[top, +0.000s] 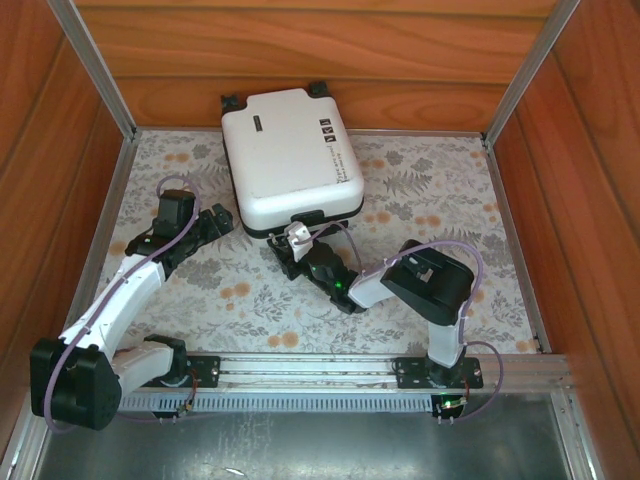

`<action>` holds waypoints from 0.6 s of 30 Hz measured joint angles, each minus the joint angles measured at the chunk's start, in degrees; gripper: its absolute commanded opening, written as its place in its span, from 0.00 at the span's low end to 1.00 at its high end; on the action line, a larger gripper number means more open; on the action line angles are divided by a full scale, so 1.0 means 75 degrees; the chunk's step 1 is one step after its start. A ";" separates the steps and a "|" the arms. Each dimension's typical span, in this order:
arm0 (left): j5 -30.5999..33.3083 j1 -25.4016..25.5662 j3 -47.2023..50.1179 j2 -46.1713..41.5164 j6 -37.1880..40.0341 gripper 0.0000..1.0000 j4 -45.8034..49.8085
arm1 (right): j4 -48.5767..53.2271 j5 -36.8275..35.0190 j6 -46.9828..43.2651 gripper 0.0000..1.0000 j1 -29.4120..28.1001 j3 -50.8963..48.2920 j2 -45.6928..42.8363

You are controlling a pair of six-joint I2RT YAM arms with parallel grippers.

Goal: Pack the luggage

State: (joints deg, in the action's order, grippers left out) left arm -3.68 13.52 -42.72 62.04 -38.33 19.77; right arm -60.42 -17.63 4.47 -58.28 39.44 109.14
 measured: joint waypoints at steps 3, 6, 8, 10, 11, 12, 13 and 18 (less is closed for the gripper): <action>-0.0012 0.0000 0.0000 0.0006 0.0009 0.94 0.0000 | -0.0061 0.0015 0.0038 0.62 -0.0047 0.0000 0.0000; -0.0029 0.0000 0.0000 0.0012 0.0012 0.92 0.0000 | -0.0219 0.0216 0.0058 0.68 -0.0070 -0.0038 -0.0006; -0.0061 0.0000 0.0000 0.0044 0.0003 0.90 -0.0003 | -0.0224 0.0411 0.0076 0.70 -0.0061 -0.0087 -0.0099; -0.0105 0.0000 0.0000 0.0111 -0.0012 0.89 -0.0006 | -0.0052 0.0653 0.0093 0.72 -0.0015 -0.0119 -0.0315; -0.0140 0.0000 0.0000 0.0152 -0.0017 0.88 -0.0009 | 0.0070 0.0781 0.0111 0.73 0.0035 -0.0128 -0.0446; -0.0163 0.0000 0.0000 0.0207 -0.0029 0.88 -0.0017 | 0.0163 0.0906 0.0140 0.74 0.0096 -0.0137 -0.0592; -0.0201 0.0000 0.0003 0.0274 -0.0044 0.87 -0.0035 | 0.0245 0.1061 0.0189 0.75 0.0187 -0.0146 -0.0758; -0.0370 0.0000 0.0012 0.0548 -0.0099 0.83 -0.0140 | 0.0647 0.1818 0.0525 0.76 0.0647 -0.0192 -0.1174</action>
State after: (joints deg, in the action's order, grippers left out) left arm -6.46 13.52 -42.63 66.15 -39.07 18.72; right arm -55.57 -3.99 8.40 -53.43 38.00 100.33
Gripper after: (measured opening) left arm 0.847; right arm 0.760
